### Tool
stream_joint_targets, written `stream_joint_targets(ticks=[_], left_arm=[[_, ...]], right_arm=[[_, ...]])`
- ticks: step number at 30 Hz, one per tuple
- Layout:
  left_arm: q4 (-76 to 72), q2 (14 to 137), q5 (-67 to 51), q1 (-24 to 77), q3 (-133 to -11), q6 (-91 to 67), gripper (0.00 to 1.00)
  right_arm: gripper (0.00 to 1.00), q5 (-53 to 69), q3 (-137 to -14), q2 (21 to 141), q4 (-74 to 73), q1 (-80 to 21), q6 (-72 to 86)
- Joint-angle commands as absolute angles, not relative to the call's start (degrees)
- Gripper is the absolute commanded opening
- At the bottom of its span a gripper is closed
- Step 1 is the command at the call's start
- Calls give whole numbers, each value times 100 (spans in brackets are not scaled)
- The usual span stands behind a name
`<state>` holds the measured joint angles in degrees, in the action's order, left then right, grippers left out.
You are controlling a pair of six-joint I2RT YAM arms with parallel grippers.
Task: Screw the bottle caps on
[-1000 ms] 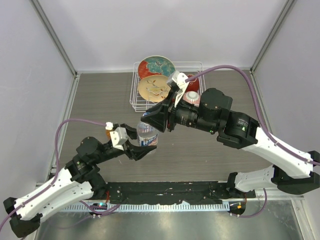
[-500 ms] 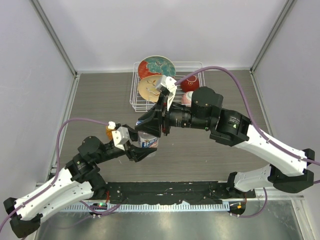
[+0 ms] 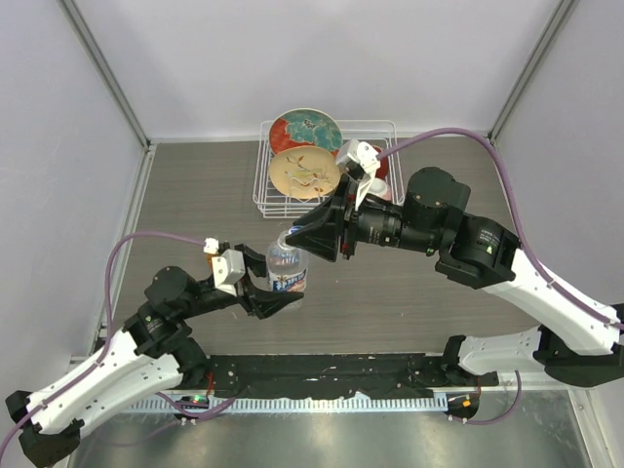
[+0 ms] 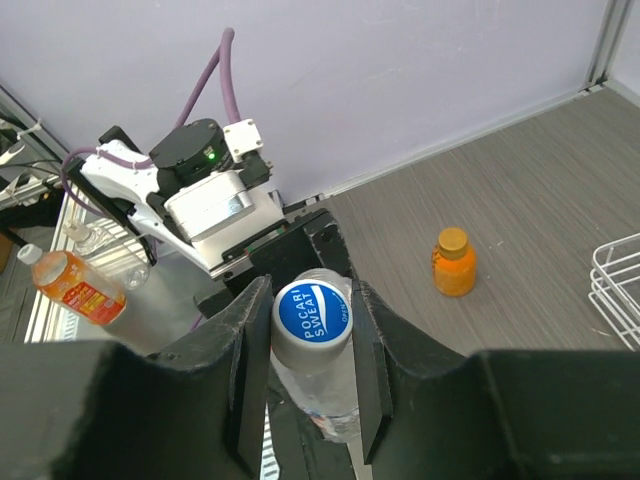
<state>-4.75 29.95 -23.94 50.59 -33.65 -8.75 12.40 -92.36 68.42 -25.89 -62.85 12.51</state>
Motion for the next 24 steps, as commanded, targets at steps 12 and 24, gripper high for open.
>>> stream_joint_targets(ticks=[12, 24], left_arm=[[-755, 3102, -2989, 5045, -3771, -914, 0], [-861, 3155, -2892, 5027, -3700, -967, 0]], right_arm=[[6, 1142, -9123, 6776, -1934, -6152, 1318], [6, 1459, -8754, 6785, -1696, -6152, 1406]])
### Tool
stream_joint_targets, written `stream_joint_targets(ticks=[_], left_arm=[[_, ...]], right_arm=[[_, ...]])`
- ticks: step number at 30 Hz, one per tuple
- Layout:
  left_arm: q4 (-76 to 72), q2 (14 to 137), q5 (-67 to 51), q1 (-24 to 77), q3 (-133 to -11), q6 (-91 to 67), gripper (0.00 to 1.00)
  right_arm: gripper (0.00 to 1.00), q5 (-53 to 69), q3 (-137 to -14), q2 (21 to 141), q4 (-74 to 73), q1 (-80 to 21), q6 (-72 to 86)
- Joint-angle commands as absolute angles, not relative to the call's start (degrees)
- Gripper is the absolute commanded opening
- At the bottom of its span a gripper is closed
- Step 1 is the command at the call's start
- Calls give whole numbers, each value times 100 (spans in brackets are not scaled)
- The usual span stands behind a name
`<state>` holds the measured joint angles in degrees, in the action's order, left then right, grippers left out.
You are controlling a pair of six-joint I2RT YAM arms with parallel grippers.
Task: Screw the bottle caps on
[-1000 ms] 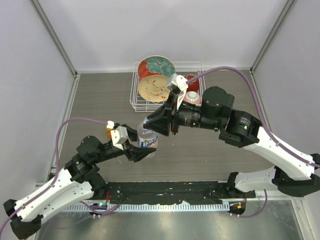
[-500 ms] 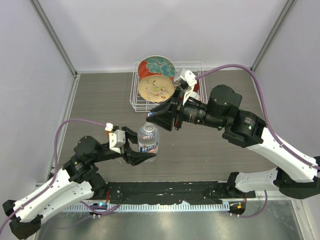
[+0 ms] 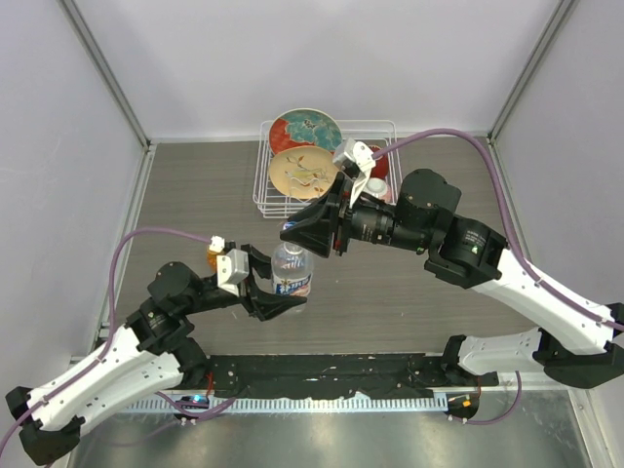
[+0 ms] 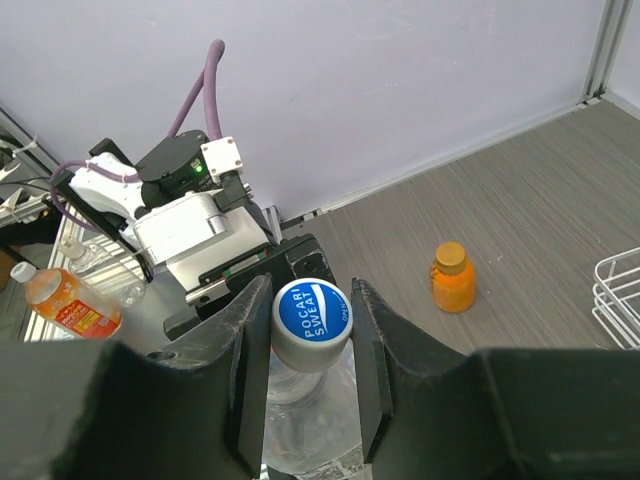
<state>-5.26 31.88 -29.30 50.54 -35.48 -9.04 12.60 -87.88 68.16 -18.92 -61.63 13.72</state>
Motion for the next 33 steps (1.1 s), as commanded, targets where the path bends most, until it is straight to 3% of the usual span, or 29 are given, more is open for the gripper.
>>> stream_joint_targets(ticks=[1, 21, 33], left_arm=[[-861, 3155, -2848, 5010, -3674, -984, 0], [-1046, 3234, -2382, 4852, -3638, -1467, 0], [-1169, 3384, -1873, 4755, -3885, -1767, 0]], right_arm=[[6, 1476, -8754, 6768, -1696, -6152, 1432], [6, 1635, -8596, 6644, -1916, -6205, 1161], [5, 467, -8332, 6829, -2241, -6539, 756]])
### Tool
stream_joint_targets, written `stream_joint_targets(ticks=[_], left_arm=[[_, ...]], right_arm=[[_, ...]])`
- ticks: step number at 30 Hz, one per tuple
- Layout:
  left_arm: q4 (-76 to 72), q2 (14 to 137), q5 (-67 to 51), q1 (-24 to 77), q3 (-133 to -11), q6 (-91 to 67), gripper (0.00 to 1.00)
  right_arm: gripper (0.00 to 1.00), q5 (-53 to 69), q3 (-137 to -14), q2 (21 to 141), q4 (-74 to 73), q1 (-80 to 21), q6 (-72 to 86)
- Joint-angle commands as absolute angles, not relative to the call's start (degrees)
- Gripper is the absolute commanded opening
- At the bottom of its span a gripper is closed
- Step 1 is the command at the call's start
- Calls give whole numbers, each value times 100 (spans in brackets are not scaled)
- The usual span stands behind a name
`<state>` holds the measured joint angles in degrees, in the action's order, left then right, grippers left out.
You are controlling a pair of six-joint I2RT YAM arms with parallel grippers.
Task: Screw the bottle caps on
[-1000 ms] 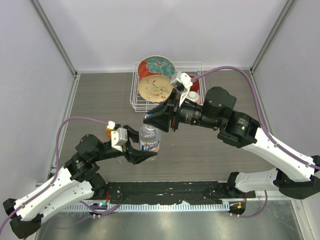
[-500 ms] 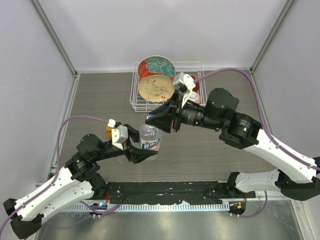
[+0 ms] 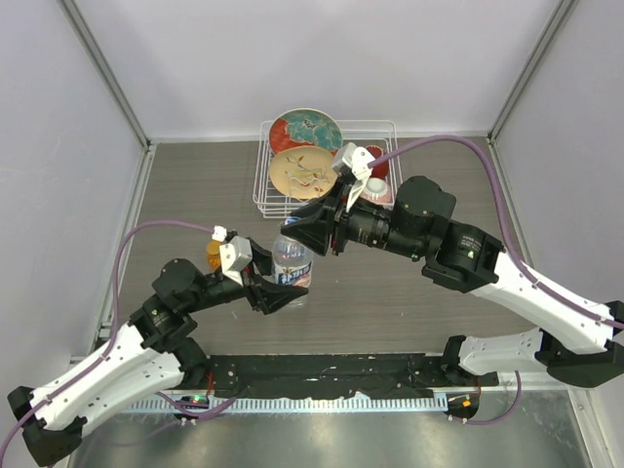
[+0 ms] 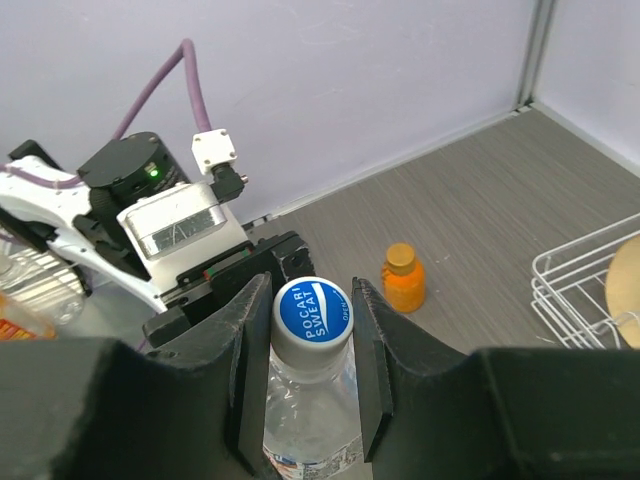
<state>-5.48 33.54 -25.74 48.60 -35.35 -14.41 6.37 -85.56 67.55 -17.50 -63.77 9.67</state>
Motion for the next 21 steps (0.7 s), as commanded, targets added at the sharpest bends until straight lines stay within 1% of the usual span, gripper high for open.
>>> stream_joint_targets(ticks=[1, 9, 10, 15, 21], left_arm=[[-1186, 3410, -1785, 4755, -3885, -1767, 0], [-1362, 3489, -1460, 4755, -3955, -1644, 0], [-1397, 3507, -1389, 4755, -3990, -1635, 0], [-1547, 3586, -898, 4755, -4060, -1556, 0], [-1889, 3682, -54, 4755, -4113, -1275, 0]], right_arm=[[4, 414, -8323, 6829, -2250, -6548, 782], [2, 18, -8280, 7075, -2347, -6661, 923], [1, -330, -8244, 7075, -2303, -6706, 940], [1, -983, -7884, 7110, -1934, -6925, 1090], [1, -2319, -8006, 7435, -2232, -7347, 1055]])
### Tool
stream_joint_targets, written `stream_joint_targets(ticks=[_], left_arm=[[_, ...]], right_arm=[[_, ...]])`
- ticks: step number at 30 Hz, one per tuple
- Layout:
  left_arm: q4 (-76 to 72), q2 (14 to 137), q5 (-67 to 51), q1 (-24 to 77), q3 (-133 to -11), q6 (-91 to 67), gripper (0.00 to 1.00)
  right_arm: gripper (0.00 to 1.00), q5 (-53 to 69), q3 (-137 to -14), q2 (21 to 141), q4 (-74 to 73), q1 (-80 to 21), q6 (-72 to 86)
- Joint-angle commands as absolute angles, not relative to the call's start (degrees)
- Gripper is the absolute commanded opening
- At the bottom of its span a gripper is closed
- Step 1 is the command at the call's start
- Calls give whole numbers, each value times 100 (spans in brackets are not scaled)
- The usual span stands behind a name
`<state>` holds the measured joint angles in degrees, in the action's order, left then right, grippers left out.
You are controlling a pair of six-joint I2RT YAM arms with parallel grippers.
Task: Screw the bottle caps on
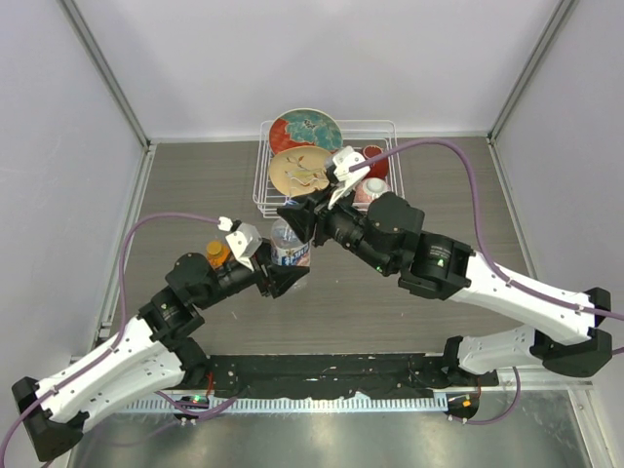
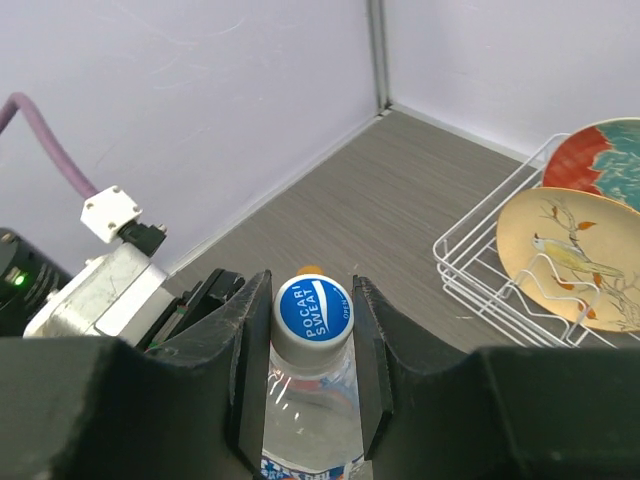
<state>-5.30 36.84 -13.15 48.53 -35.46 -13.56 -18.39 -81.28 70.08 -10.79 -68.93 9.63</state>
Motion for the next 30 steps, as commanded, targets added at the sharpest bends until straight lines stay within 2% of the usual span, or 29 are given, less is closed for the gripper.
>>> stream_joint_targets(ticks=[1, 6, 14, 17, 21, 30], left_arm=[[-1916, 3717, 156, 4755, -4113, -1170, 0], [-1986, 3788, 430, 4755, -4096, -1046, 0], [-1986, 3815, 527, 4746, -3999, -1037, 0], [-1969, 3823, 527, 4746, -3982, -1046, 0], [-1934, 3858, 545, 4746, -3938, -1125, 0], [-1811, 3832, 352, 4737, -3876, -1309, 0]], right_arm=[[1, -2494, -8050, 7488, -2276, -7426, 1063], [1, -3381, -8262, 7734, -2426, -7734, 1055], [2, -4104, -8349, 7936, -2391, -7998, 1292], [9, -4245, -8428, 7980, -2356, -8077, 1309], [30, -4263, -8508, 7981, -2207, -8139, 1292], [50, -4096, -8639, 7779, -1776, -8147, 994]])
